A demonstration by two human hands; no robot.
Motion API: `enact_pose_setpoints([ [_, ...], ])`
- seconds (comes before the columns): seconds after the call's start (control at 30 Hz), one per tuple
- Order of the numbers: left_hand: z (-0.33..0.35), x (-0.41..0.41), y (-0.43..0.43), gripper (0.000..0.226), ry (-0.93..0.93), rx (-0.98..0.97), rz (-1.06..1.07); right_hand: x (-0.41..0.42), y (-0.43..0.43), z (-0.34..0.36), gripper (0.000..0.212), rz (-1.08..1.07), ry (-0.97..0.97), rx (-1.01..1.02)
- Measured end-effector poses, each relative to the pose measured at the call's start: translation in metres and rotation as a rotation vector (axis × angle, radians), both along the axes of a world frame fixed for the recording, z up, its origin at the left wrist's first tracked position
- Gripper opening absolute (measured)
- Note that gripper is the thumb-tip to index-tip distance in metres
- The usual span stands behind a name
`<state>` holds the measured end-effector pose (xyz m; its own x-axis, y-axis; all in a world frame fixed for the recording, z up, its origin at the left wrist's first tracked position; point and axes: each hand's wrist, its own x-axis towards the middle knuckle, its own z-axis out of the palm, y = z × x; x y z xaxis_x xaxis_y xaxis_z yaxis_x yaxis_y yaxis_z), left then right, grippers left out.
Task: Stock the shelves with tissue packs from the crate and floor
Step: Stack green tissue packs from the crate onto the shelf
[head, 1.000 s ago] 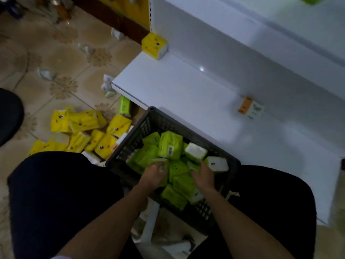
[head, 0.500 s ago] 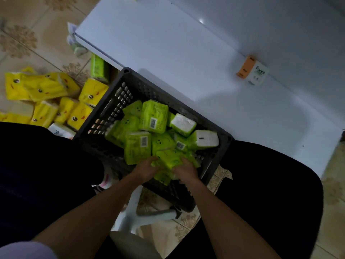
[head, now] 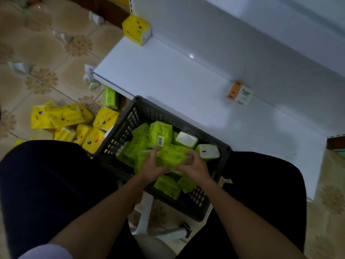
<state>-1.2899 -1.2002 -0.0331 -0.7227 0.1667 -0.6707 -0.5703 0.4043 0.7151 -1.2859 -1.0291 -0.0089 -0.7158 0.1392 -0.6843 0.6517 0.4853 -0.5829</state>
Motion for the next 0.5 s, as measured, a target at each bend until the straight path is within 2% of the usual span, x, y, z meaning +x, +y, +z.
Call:
enact_pose_setpoints([
  [0.1, 0.04, -0.016, -0.015, 0.083, 0.128, 0.053, 0.09, -0.019, -0.019, 0.039, 0.056, -0.024, 0.107, -0.059],
  [0.17, 0.066, -0.028, -0.032, 0.062, 0.22, 0.065, 0.114, -0.034, -0.039, 0.063, 0.07, -0.028, 0.174, -0.103],
  [0.23, 0.095, -0.04, -0.054, 0.053, 0.325, 0.086, 0.142, -0.049, -0.06, 0.088, 0.085, 0.007, 0.261, -0.154],
  [0.33, 0.15, -0.058, -0.087, 0.049, 0.476, 0.139, 0.181, -0.076, -0.093, 0.131, 0.087, 0.128, 0.41, -0.14],
  [0.43, 0.209, -0.075, -0.119, 0.057, 0.605, 0.254, 0.215, -0.11, -0.122, 0.184, 0.09, 0.198, 0.556, -0.107],
  [0.5, 0.242, -0.086, -0.14, 0.058, 0.693, 0.264, 0.221, -0.133, -0.139, 0.22, 0.094, 0.258, 0.668, -0.089],
])
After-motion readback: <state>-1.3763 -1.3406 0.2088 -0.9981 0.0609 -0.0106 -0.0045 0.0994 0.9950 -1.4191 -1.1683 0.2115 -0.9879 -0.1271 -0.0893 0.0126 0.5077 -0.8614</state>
